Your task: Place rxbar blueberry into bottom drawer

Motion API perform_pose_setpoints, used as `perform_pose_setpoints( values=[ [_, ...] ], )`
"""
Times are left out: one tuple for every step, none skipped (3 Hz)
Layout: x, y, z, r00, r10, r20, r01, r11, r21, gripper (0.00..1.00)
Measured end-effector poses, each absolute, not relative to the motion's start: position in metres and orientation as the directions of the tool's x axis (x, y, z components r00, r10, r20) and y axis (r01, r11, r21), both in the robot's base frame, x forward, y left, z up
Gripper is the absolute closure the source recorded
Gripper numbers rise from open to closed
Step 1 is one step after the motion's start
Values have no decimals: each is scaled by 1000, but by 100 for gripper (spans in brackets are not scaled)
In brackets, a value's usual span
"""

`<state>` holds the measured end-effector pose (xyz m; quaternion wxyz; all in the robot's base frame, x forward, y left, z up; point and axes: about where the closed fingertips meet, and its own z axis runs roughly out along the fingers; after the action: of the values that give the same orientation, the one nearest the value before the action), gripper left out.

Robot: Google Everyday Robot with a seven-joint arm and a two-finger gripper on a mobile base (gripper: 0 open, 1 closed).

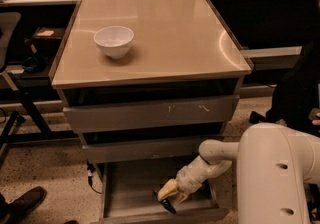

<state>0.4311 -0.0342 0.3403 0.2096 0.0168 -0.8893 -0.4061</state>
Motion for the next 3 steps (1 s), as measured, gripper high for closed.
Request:
perform_pose_setpoints(
  values=[
    [436, -21, 319, -920, -175, 351, 161, 648, 745, 100],
    [457, -10, 293, -946, -87, 312, 192, 625, 756, 100],
    [477, -6, 272, -959, -2, 283, 221, 620, 753, 100]
  ],
)
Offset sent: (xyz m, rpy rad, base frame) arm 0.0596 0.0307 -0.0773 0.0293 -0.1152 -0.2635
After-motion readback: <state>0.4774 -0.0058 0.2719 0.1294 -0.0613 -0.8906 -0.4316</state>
